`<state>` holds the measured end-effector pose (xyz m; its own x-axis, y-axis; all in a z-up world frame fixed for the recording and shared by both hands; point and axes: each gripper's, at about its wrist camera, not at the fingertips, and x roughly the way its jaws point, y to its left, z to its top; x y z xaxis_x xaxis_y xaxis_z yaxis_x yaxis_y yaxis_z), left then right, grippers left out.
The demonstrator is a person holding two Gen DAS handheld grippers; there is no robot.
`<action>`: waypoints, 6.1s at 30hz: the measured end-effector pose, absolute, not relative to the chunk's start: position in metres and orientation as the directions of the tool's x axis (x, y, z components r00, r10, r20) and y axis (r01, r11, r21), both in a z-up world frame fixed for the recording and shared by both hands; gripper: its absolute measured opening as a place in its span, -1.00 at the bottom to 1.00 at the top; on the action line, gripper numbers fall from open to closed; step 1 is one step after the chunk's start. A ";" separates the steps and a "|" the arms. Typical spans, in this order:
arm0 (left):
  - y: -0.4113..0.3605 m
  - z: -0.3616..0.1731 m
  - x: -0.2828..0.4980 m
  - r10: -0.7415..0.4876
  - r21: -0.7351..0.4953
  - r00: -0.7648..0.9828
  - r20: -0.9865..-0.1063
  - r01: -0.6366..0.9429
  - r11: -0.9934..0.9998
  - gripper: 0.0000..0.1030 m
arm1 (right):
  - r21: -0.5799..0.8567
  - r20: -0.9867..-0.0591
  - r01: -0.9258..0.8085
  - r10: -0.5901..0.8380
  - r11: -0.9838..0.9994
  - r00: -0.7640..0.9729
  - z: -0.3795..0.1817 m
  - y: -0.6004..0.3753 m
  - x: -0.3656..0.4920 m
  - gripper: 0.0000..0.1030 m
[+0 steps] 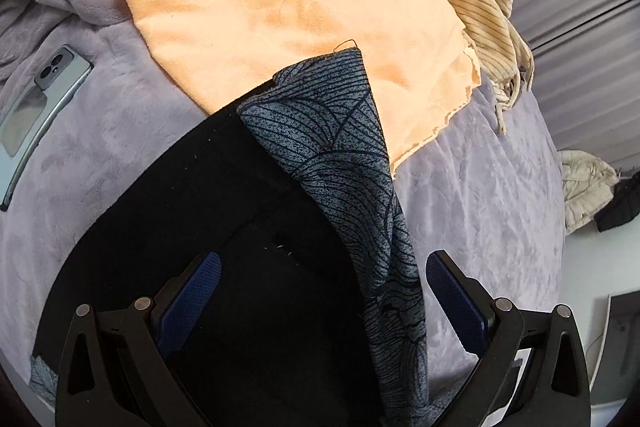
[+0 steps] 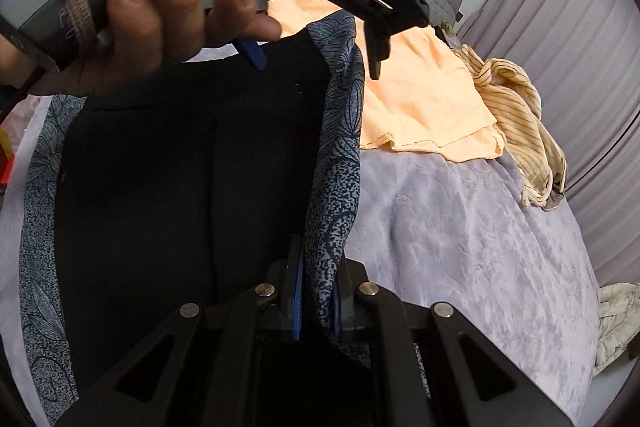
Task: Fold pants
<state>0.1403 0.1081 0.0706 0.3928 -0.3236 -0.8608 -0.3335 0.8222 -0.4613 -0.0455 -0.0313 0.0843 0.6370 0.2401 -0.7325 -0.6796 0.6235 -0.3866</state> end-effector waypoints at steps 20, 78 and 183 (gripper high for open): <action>0.161 0.101 -0.016 -0.275 -0.471 0.561 -0.781 -0.241 0.848 -0.79 | -0.409 -0.606 -0.621 0.310 0.668 0.733 0.133 -0.036 -0.148 -0.78; 0.044 0.053 -0.109 -0.249 -0.197 0.530 -0.811 0.154 0.968 0.97 | 0.061 -0.767 0.175 -0.066 0.983 0.638 0.113 -0.208 -0.225 -0.94; -0.118 0.023 -0.148 -0.213 0.053 0.399 -0.892 0.560 0.827 1.00 | -0.214 -0.759 0.355 -0.384 0.910 0.526 0.056 -0.351 -0.343 0.64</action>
